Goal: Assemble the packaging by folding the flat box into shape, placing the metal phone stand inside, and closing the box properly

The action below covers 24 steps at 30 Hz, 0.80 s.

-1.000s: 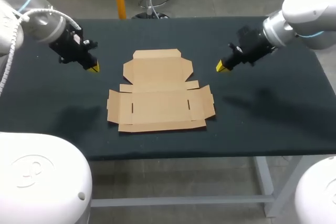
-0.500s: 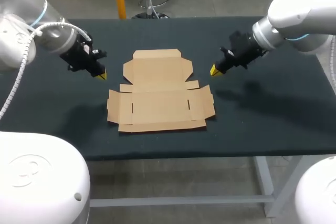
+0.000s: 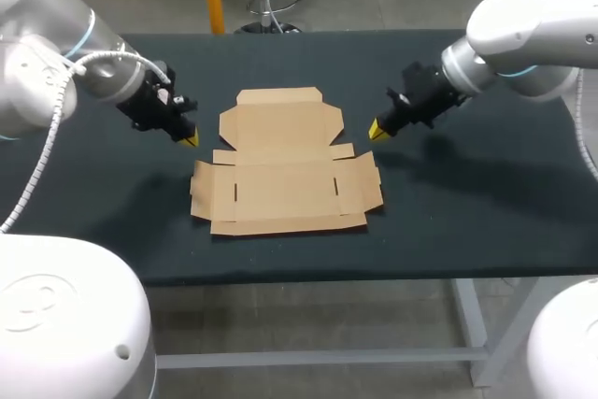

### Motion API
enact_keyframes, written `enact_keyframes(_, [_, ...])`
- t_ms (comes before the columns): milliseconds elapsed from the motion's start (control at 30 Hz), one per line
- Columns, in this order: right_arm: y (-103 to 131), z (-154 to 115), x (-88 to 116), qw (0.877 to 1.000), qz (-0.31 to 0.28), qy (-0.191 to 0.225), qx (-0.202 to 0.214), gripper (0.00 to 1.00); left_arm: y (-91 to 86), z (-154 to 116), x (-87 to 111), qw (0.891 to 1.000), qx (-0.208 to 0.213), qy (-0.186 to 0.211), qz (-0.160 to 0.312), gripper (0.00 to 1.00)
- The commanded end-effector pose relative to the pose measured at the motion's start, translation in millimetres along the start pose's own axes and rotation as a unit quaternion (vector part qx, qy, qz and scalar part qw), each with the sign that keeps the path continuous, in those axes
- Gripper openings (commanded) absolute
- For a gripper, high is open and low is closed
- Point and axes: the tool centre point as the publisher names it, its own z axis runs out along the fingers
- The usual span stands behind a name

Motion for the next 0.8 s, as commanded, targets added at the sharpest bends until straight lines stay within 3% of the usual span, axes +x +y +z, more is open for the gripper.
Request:
enact_keyframes(33, [6,6,-2,1.000,0.003,0.004,0.007,0.00,-1.9,10,-7.0,1.000,-0.001,0.016,0.003,0.00])
enact_keyframes(800, [9,37,-9,1.000,0.002,0.014,0.012,0.00,0.5,32,-14.4,0.998,-0.008,0.061,0.032,0.00])
